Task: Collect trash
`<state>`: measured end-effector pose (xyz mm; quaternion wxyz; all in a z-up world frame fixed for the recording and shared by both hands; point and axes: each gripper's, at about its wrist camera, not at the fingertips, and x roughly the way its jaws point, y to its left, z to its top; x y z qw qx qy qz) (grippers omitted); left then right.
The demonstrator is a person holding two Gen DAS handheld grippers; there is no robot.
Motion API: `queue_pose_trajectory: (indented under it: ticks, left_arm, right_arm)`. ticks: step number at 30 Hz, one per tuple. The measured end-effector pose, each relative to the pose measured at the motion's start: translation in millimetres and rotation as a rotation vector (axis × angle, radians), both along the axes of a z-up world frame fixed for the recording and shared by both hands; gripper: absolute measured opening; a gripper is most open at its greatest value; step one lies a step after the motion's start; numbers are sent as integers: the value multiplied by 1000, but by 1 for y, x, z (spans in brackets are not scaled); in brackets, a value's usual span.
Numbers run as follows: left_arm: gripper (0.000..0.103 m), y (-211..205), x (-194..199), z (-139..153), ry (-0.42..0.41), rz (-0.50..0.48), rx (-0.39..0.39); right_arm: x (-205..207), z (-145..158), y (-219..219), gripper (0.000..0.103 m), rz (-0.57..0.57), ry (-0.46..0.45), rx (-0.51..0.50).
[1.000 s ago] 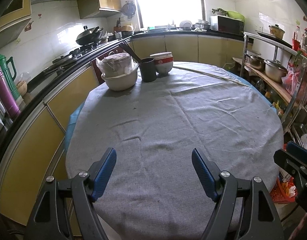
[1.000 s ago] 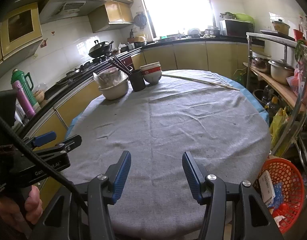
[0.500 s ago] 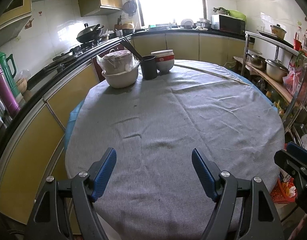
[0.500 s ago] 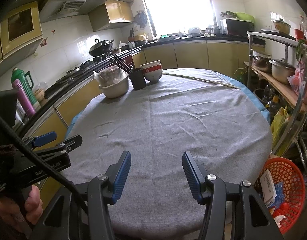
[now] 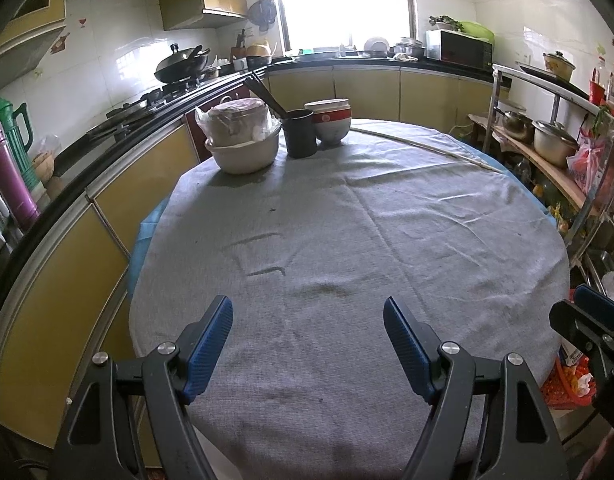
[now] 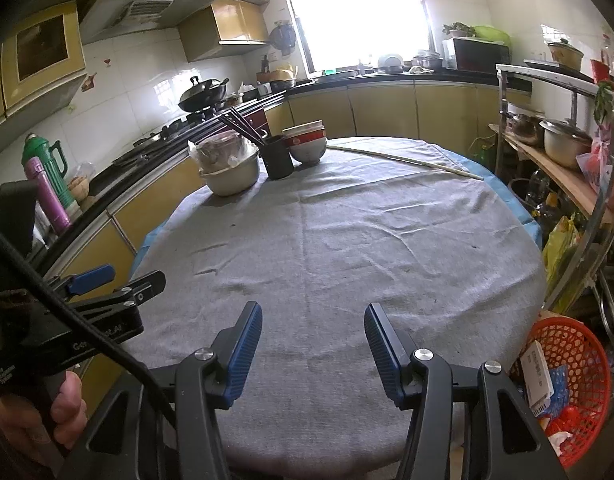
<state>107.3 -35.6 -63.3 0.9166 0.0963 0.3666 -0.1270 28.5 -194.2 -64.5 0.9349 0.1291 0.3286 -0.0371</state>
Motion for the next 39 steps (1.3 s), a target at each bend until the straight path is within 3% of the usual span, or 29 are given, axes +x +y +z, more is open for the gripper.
queue_pose_trajectory:
  ticks: [17,23,39]
  left_arm:
    - [78,4,-4,-6,7,-5,1]
    - [78,-3,-17,-12,24,-30,10]
    - [78,-35,-68,10,-34,-114,27]
  right_arm:
    - [-4,-3,7,57,-20,14,-42]
    - [-18,-11,-1,57,-43,23,-22]
    - [-72,-4,-27,57,-104,-28,10]
